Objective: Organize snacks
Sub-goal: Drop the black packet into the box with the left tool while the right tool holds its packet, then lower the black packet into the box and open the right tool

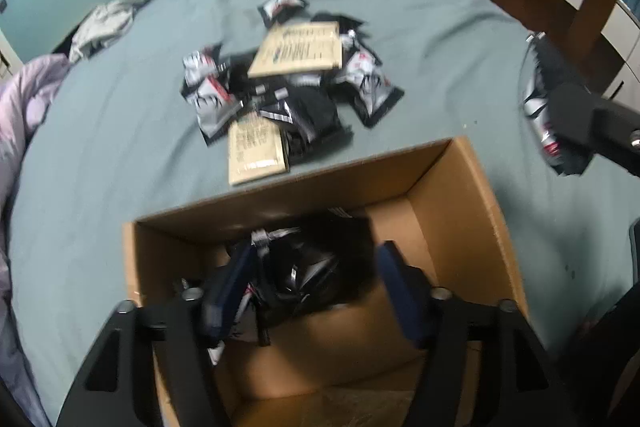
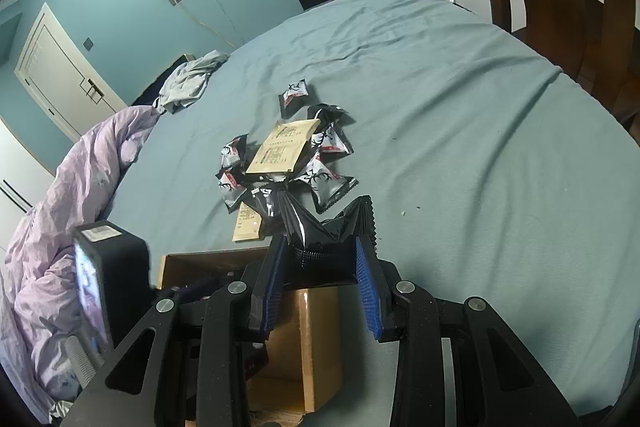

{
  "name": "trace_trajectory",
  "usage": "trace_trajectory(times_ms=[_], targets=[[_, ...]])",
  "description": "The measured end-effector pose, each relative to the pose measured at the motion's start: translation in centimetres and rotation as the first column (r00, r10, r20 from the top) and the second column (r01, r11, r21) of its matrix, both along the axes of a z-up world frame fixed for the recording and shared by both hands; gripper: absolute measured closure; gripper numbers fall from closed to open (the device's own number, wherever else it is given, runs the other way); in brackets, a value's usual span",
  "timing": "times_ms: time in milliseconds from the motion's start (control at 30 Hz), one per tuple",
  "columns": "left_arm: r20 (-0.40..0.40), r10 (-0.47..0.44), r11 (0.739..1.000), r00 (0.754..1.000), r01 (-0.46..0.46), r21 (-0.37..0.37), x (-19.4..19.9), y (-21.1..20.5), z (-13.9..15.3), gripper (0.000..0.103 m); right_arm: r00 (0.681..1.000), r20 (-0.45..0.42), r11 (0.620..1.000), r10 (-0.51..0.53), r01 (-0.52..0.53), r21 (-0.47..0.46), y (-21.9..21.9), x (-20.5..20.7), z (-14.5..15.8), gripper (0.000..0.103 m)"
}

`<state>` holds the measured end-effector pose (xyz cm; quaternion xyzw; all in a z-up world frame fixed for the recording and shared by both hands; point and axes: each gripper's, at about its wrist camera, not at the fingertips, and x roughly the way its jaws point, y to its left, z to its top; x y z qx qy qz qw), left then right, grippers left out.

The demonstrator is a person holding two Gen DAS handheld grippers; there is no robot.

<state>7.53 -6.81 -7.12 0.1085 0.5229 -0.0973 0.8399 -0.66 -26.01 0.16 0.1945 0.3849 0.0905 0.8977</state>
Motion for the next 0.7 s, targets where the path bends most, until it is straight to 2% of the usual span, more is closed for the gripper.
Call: trace_trajectory(times_ms=[67,233,333,433,533,633,700], targets=[[0.041,-0.003,1.0,0.999,0.004,-0.006,-0.4,0.2,1.1,0.023,1.0,-0.004,1.0,0.006,-0.006,-0.003,0.1,0.1,0.0,0.07],[0.107,-0.002,1.0,0.994,0.004,-0.021,-1.6,2.4,4.6,0.021,1.0,-0.009,1.0,0.012,-0.012,-0.015,0.1,0.1,0.2,0.07],[0.097,0.017,1.0,0.995,-0.015,-0.023,-2.2,4.6,6.5,0.019,1.0,-0.006,1.0,0.019,-0.019,-0.022,0.2,0.0,0.3,0.07],[0.104,0.03,0.998,0.994,-0.024,-0.058,-3.8,6.5,8.2,0.015,0.999,-0.011,0.998,0.04,-0.04,-0.055,0.9,0.0,0.3,0.07],[0.153,0.029,0.998,0.988,-0.021,-0.055,-5.3,7.7,8.3,0.005,0.996,-0.032,0.988,0.088,-0.091,-0.125,2.5,0.4,0.0,0.07],[0.149,0.066,0.997,0.987,-0.059,-0.052,-5.6,8.5,7.3,0.005,0.989,-0.049,0.976,0.137,-0.144,-0.161,3.9,0.9,-0.2,0.07],[0.148,0.057,0.997,0.987,-0.05,-0.051,-5.4,8.3,7.3,0.005,0.986,-0.058,0.97,0.157,-0.165,-0.18,4.6,1.2,-0.2,0.07]])
